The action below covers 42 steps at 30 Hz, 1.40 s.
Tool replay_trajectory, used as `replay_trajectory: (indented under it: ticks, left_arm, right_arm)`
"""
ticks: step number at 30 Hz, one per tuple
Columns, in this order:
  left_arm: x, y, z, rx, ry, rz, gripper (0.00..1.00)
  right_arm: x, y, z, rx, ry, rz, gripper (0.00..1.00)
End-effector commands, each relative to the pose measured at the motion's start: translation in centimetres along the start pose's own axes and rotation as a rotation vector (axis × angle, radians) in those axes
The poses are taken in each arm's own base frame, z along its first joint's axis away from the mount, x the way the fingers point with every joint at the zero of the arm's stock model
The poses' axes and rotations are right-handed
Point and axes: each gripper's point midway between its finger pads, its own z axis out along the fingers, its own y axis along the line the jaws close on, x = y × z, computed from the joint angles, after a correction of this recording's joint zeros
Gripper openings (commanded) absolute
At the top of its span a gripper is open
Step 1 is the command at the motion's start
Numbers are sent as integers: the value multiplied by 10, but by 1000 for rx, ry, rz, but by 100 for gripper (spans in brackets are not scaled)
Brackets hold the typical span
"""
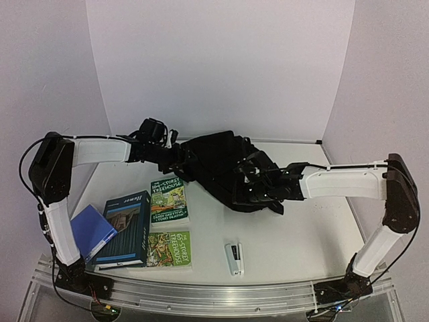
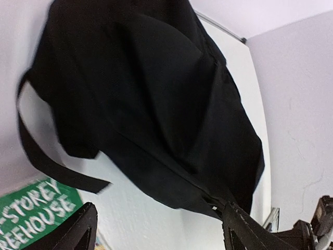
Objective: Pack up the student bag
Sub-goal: Unzip the student bag at the center of the board.
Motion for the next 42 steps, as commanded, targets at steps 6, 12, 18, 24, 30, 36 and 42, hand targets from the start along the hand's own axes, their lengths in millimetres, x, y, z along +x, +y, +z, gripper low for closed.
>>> replay_trajectory:
  ticks: [6,12,18,24,30,36,42]
  left_arm:
    - [55,-55,0,205,47,-142,87]
    - [71,-51,10,182,88,-160,87]
    - [75,-57,18,211,116,-154,86]
    - [89,-45,25,187,142,-184,72]
    - [88,-32,31,141,117,-210,52]
    - [90,-25,36,122,116,-220,26]
    - [92,-14,36,96,104,-229,3]
  right_arm:
    - [-6,50,-8,-147,-25,6,0]
    - [-3,61,-12,-168,-30,2,0]
    - [2,64,-8,-164,-21,-4,0]
    - [3,65,-7,-158,-25,1,0]
    - [0,64,-9,-150,-40,0,0]
    - [-2,49,-17,-104,-70,5,0]
    - [-4,30,-24,-39,-103,31,0]
